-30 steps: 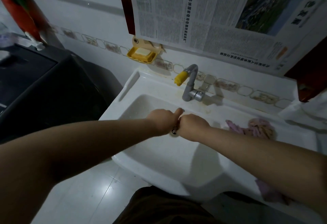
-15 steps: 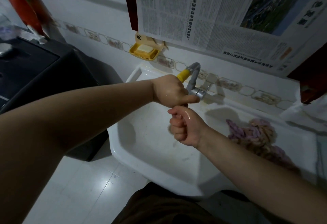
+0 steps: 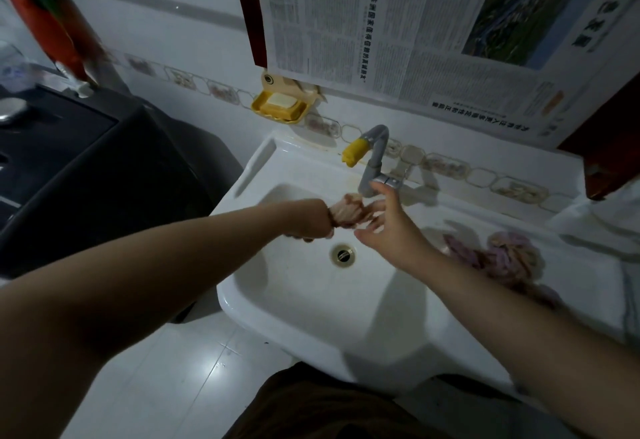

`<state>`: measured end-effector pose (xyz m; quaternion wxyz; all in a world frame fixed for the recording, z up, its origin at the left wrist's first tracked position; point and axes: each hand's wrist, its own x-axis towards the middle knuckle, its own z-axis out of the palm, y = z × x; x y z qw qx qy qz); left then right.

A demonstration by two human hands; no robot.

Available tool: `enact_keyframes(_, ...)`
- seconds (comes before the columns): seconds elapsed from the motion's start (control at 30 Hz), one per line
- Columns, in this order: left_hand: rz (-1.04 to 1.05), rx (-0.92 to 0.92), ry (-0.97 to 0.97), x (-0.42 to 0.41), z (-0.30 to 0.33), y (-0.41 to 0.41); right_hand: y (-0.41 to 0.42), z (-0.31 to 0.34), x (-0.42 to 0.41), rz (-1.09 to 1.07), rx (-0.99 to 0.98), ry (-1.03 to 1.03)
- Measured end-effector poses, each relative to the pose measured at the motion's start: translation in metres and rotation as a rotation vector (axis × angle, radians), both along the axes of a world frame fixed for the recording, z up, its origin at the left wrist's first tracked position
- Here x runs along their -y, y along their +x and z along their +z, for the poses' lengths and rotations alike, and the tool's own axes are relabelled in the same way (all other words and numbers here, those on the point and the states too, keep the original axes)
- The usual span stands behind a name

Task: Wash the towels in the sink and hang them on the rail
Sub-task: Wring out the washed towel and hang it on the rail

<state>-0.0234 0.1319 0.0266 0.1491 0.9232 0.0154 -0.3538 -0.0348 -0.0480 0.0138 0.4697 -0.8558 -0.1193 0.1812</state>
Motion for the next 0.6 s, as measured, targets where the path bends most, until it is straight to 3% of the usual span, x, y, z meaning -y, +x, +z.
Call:
enact_keyframes(0.07,0.219,-0.338,-0.354,-0.004,0.002,-0.006,-0.012,-0.017,0.01,0.121,0.427,-0.175)
enact_keyframes(0.13,0.28,-0.591,-0.65,-0.002,0.001,-0.014,-0.011,-0.034,0.016,0.293,0.804,-0.312)
enact_keyframes(0.33,0.14,-1.096,-1.243,0.026,-0.002,-0.04,0.012,-0.013,0.001,0.4,1.223,0.041)
enact_keyframes(0.4,0.18,-1.122,-1.344,0.031,0.001,-0.048,0.02,0.002,-0.002,0.451,1.321,0.034)
enact_keyframes(0.47,0.319,-1.038,-1.341,0.03,0.0,-0.054,0.03,0.011,-0.003,0.632,1.416,-0.071)
enact_keyframes(0.6,0.46,-0.817,-1.056,0.023,-0.007,-0.061,0.035,0.02,-0.007,0.991,1.408,-0.382)
